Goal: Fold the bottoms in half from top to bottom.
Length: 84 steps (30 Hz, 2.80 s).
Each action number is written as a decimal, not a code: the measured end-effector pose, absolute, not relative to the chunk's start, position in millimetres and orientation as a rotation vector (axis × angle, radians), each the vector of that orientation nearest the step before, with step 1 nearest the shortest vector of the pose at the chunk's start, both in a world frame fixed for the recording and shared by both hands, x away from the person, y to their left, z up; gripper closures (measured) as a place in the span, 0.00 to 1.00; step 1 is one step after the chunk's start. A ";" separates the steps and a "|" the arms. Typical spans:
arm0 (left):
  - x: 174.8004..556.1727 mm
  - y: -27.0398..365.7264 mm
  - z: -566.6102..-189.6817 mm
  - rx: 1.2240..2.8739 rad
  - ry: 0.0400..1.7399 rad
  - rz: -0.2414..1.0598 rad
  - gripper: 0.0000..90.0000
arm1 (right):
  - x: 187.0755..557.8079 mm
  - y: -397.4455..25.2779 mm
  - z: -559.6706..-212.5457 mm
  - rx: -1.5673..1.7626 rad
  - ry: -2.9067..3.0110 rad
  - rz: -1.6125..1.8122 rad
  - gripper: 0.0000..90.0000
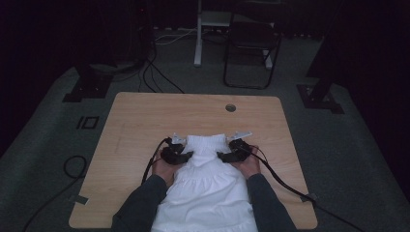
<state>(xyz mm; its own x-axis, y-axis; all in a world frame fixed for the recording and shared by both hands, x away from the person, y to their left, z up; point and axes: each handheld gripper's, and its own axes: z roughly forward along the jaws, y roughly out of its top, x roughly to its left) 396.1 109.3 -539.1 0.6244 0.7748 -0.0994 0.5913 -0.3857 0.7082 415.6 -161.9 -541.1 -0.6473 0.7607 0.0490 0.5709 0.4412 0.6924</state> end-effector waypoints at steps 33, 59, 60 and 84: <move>409.0 110.6 -353.0 1.964 0.720 0.617 0.92 | 426.5 -182.5 -357.3 0.995 2.182 1.377 0.92; 301.5 113.3 -524.8 2.309 0.814 0.331 0.88 | 288.2 -163.1 -529.5 0.926 2.646 0.968 0.91; 306.4 111.2 -524.0 2.296 0.841 0.317 0.88 | 301.1 -161.7 -529.4 0.914 2.614 0.937 0.91; 458.7 89.0 -522.9 2.278 1.061 0.588 0.90 | 466.2 -144.5 -532.4 1.253 2.356 0.944 0.89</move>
<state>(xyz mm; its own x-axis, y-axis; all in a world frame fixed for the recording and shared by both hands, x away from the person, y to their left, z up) 458.7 89.0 -522.9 0.5918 0.7915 0.1527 0.5491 -0.5345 0.6425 466.2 -144.5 -532.4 -0.5696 0.8213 0.0336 0.6174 0.4005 0.6771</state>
